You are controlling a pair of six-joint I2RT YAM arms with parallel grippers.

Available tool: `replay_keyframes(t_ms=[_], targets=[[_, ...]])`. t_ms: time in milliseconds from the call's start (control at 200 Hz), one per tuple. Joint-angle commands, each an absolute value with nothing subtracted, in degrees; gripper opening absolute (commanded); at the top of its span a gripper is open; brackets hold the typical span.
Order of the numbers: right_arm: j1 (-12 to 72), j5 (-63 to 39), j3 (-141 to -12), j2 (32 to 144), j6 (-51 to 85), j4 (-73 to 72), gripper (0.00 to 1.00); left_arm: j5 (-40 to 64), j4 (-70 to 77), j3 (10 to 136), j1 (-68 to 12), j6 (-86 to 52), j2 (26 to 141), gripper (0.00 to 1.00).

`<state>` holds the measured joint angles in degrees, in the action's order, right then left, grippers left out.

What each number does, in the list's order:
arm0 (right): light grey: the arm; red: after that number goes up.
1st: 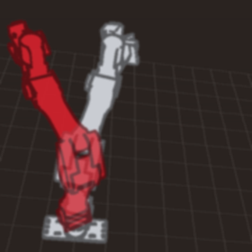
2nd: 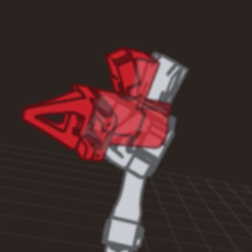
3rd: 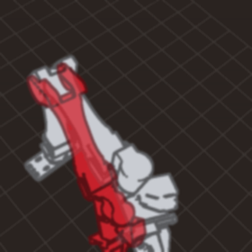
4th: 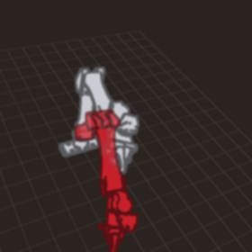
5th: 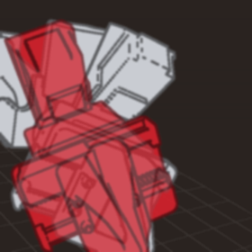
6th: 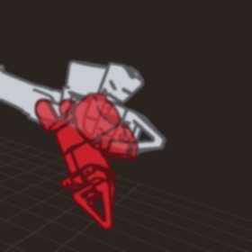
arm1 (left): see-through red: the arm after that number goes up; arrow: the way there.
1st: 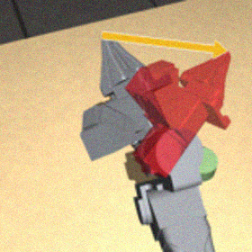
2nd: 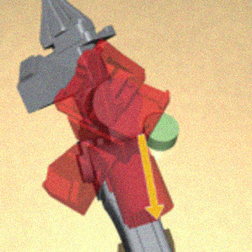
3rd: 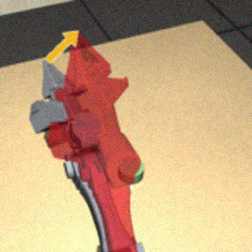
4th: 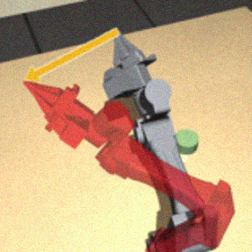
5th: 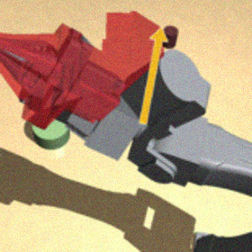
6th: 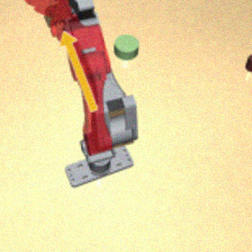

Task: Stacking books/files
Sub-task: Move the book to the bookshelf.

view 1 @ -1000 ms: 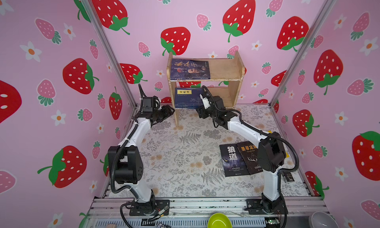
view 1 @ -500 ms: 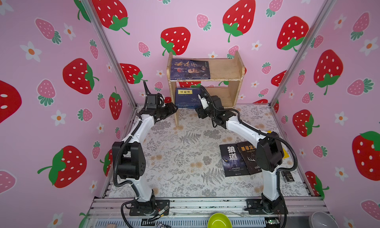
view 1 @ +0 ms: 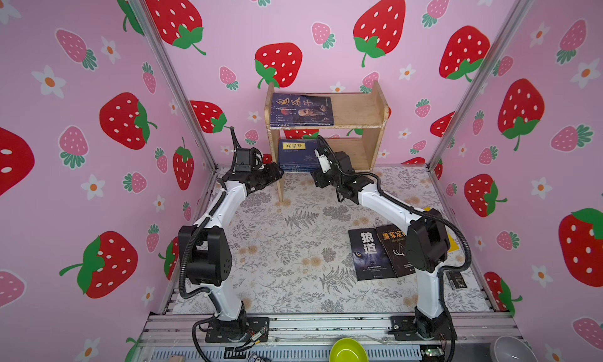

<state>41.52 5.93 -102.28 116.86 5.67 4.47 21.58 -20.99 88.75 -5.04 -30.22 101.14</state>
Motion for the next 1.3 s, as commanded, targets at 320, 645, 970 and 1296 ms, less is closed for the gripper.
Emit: replay_keyframes(t_ms=[320,645,970,1296], targets=[[41.75,6.9,-102.9,118.3,5.12,6.46,0.71,18.65,-22.13,88.1,-6.85,-31.38,98.6,0.71],[41.75,8.0,-102.35,117.62,4.93,6.8,0.71,17.02,-19.69,90.19,-6.86,-31.37,101.76,0.7],[40.89,8.81,-101.29,117.0,5.69,6.71,0.71,14.85,-17.76,91.49,-6.06,-33.48,103.63,0.7],[39.21,9.4,-99.67,115.84,6.86,5.88,0.7,15.38,-16.87,91.37,-5.06,-34.2,103.15,0.7]])
